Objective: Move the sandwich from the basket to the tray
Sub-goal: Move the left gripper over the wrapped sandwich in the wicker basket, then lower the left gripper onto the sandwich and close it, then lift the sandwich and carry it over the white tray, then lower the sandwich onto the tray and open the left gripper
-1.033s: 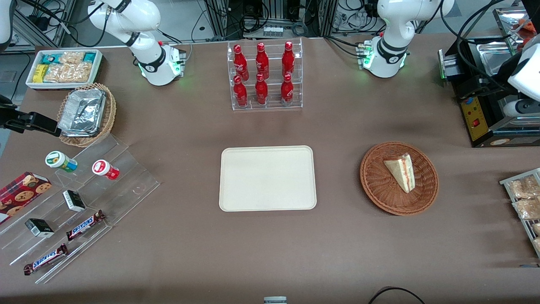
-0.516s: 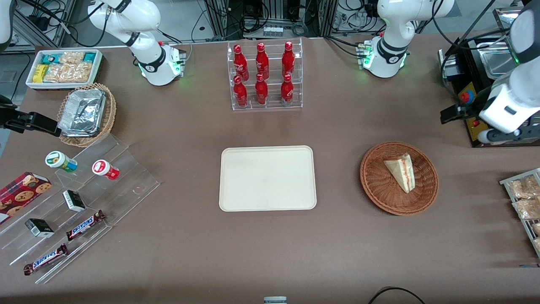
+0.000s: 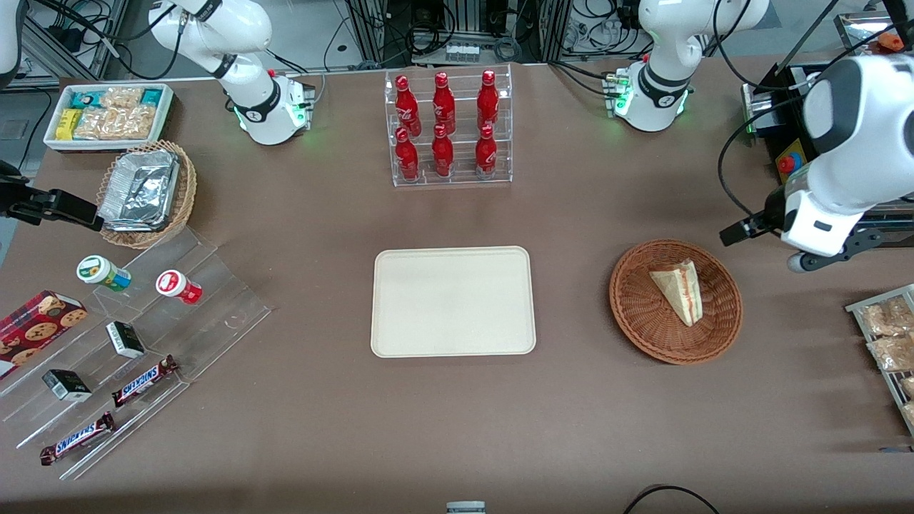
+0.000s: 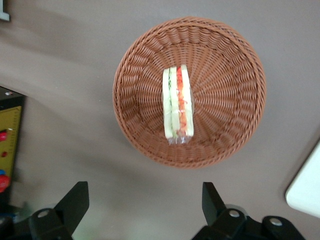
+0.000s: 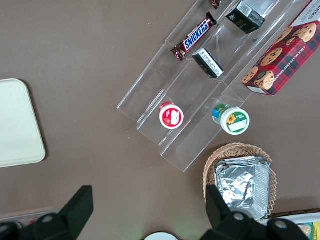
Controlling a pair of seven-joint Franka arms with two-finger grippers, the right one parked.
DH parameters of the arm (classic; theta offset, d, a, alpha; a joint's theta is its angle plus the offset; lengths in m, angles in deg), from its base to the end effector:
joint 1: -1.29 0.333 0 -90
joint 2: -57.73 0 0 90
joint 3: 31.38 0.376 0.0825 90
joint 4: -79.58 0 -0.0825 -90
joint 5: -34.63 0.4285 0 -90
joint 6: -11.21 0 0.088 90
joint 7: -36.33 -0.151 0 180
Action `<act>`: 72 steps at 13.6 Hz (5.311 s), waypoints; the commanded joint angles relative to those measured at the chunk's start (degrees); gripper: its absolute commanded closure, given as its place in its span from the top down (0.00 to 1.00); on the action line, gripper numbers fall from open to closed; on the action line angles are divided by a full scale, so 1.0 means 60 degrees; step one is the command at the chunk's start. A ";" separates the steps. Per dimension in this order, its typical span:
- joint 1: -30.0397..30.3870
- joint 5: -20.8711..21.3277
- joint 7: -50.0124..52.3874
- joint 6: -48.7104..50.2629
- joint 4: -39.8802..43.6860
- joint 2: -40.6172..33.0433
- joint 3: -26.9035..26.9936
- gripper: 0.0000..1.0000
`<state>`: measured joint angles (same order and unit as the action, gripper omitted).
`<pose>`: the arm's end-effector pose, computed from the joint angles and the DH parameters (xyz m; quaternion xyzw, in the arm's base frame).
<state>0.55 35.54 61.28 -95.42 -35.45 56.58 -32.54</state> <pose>0.5681 -0.0170 0.4517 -0.9784 -0.1967 0.0597 0.0221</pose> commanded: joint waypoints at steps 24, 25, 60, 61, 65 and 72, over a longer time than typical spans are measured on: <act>-0.0082 0.0538 0.0967 -0.5211 -0.2258 0.2449 -0.0451 0.83; -0.0068 0.0552 0.1244 -0.5211 -0.2317 0.2492 -0.0451 0.63; -0.6058 0.0626 0.3635 -0.2559 0.5798 0.7238 -0.0729 0.00; -0.6117 0.0626 0.3606 -0.2603 0.5798 0.7311 -0.0759 0.00; -0.6279 0.0655 0.3488 -0.2633 0.5798 0.7531 -0.0803 0.00; -0.6572 0.0626 0.3239 -0.2588 0.5783 0.7780 -0.0818 0.00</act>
<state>-37.85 39.71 81.12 -111.26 -2.48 101.81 -37.88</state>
